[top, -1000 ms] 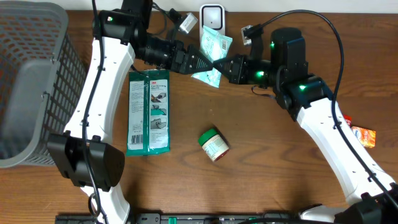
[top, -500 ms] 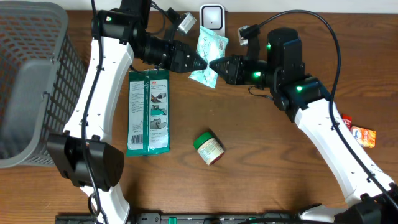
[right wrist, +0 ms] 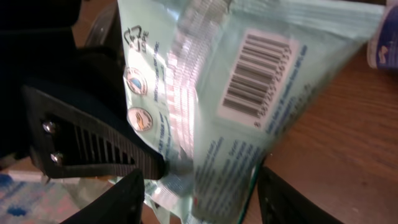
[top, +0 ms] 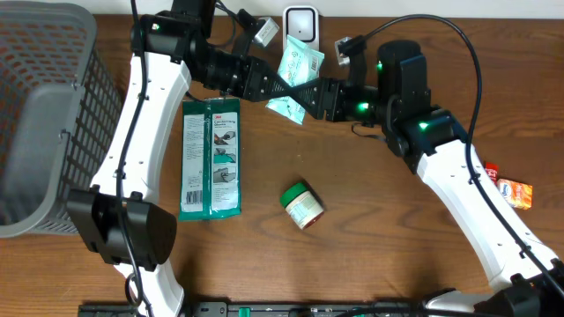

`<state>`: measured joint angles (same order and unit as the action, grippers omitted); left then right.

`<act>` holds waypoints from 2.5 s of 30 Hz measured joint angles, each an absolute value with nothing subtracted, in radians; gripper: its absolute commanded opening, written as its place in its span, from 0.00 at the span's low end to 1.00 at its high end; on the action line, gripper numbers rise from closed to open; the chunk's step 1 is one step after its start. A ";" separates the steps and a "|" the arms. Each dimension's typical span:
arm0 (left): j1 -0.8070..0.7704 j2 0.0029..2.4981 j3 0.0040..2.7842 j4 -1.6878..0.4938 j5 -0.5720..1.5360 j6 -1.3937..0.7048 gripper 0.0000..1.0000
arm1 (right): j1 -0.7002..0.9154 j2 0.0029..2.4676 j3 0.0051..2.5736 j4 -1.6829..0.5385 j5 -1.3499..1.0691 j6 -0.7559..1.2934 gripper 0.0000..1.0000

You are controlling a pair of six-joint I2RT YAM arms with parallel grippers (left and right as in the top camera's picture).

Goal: Scan the item barcode
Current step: 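Pass the wipe pack from the right gripper into the left gripper, then swing the left gripper to hold the pack in front of the scanner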

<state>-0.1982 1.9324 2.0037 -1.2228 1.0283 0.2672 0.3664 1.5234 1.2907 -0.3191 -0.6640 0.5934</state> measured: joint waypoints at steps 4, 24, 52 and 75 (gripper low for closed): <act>-0.194 1.932 2.004 -1.223 1.021 0.267 0.07 | 0.353 1.523 1.291 -0.382 -0.669 0.560 0.56; -0.141 1.932 2.004 -1.191 0.862 0.267 0.07 | 0.168 1.523 1.290 -0.688 -0.496 0.343 0.62; -0.300 1.932 2.003 -1.098 0.330 0.267 0.07 | -0.196 1.523 0.989 -0.648 -0.279 0.277 0.99; -0.398 1.944 2.003 -0.940 -0.054 0.321 0.07 | -0.196 1.523 0.971 -0.646 -0.039 0.247 0.99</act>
<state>-0.3977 1.9438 2.0033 -0.9401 -0.0540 0.3206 -0.1963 1.5234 0.9710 -0.6464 -0.0391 0.2466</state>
